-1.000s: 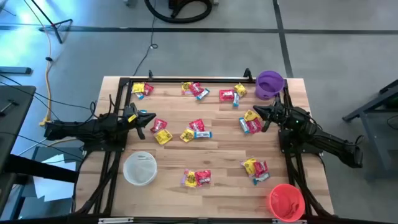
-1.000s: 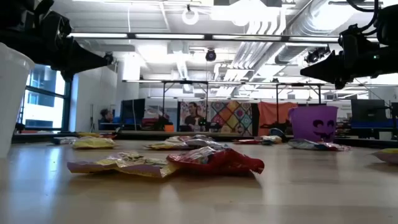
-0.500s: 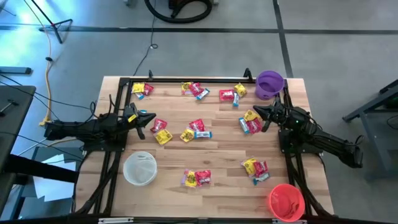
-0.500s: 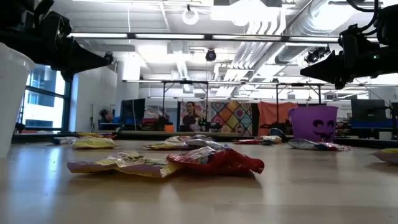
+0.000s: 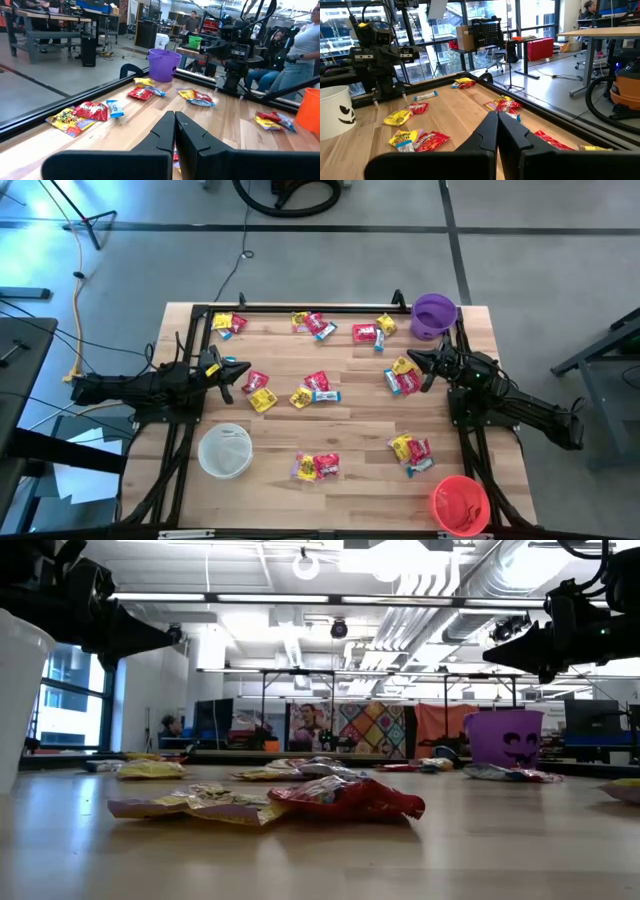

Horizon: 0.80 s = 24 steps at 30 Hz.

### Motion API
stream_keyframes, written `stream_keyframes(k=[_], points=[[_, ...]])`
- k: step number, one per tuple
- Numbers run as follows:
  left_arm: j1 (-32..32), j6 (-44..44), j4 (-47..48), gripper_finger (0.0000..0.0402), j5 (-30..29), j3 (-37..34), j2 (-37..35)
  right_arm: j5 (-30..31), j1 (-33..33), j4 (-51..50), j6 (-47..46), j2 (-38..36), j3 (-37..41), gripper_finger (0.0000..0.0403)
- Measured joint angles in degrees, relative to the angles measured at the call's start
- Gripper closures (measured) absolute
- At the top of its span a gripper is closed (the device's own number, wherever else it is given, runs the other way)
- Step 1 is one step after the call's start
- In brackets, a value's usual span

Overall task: Sort candy
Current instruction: Put the yellow candy into the purple bin

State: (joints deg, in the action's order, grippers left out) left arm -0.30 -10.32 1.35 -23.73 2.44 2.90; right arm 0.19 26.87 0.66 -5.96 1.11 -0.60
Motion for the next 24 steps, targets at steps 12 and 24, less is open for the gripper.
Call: stream_keyframes(k=[12,24], points=[[0.00,-1.15,-17.62,0.0401,-8.23,-0.02,0.00,0.01,0.00,-0.01,-0.01,0.00,0.02,0.0402],[-0.02,-27.90,-21.31,0.0402,-5.05,-0.02,2.62,0.01,-0.01,-0.01,-0.01,0.00,0.01,0.0402]])
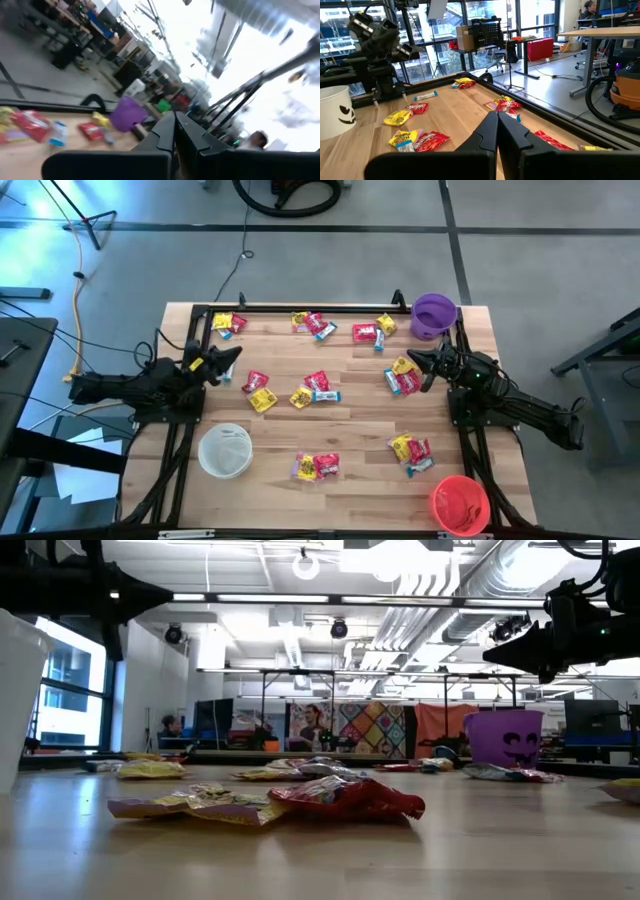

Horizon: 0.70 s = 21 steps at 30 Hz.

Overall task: Sort candy
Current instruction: Put the yellow candy into the purple bin

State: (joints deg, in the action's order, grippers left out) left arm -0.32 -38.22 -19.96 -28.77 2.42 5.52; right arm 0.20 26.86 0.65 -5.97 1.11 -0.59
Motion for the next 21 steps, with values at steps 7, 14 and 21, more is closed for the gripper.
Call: stream_keyframes(k=[7,14,21], points=[[-0.10,-0.30,-5.08,0.0402,-1.38,0.07,2.88,-0.01,-0.01,0.01,0.00,0.01,0.00,0.0402],[-0.09,-2.22,-0.81,0.0401,5.27,2.62,9.50,-0.02,-0.01,0.00,0.01,0.01,0.00,0.0402],[1.69,-3.58,27.23,0.0401,15.07,15.44,24.70,0.00,0.01,0.00,0.01,0.00,-0.01,0.0402]])
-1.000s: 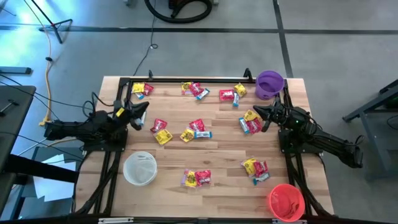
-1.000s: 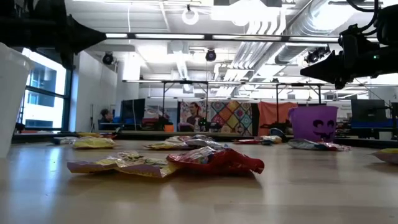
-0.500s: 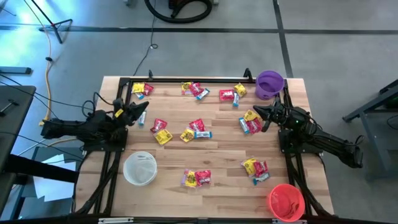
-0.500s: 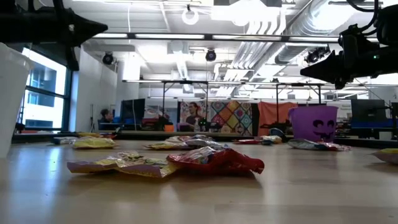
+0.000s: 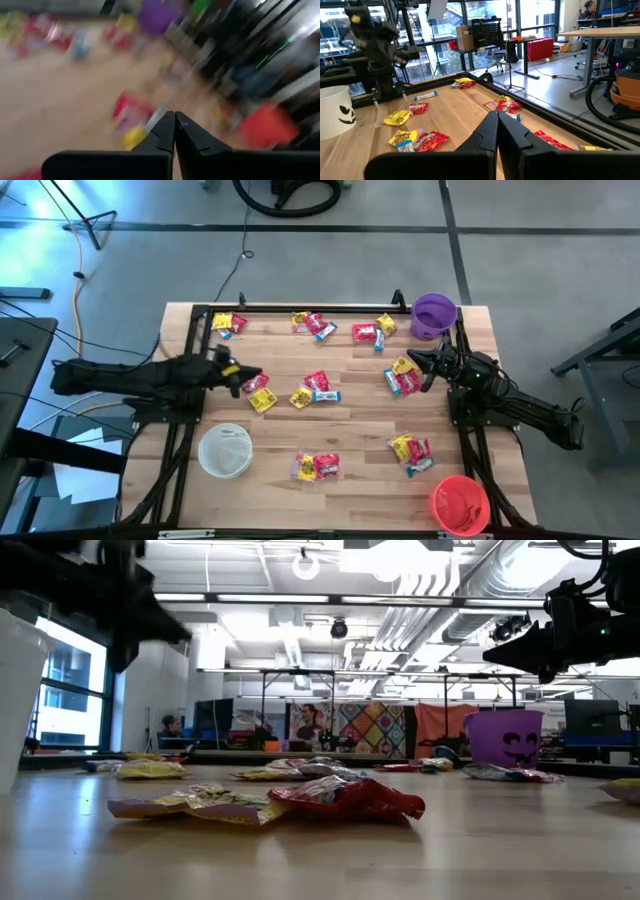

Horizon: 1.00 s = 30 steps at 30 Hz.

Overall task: Sort candy
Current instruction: Put the yellow candy into the purple bin

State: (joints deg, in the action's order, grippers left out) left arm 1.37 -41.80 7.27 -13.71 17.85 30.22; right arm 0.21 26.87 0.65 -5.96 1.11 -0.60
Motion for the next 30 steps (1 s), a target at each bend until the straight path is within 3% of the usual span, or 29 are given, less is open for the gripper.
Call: stream_keyframes(k=[6,20,30], points=[[1.55,3.41,11.77,0.0377,5.98,4.28,10.39,-0.01,0.00,-0.01,-0.02,-0.01,0.02,0.0402],[6.63,12.50,12.44,0.0247,8.05,7.61,28.55,-0.01,0.00,0.00,-0.01,0.00,0.02,0.0402],[9.65,14.80,11.79,0.0232,11.62,7.78,38.75,0.00,-0.02,0.00,-0.01,0.00,0.00,0.0402]])
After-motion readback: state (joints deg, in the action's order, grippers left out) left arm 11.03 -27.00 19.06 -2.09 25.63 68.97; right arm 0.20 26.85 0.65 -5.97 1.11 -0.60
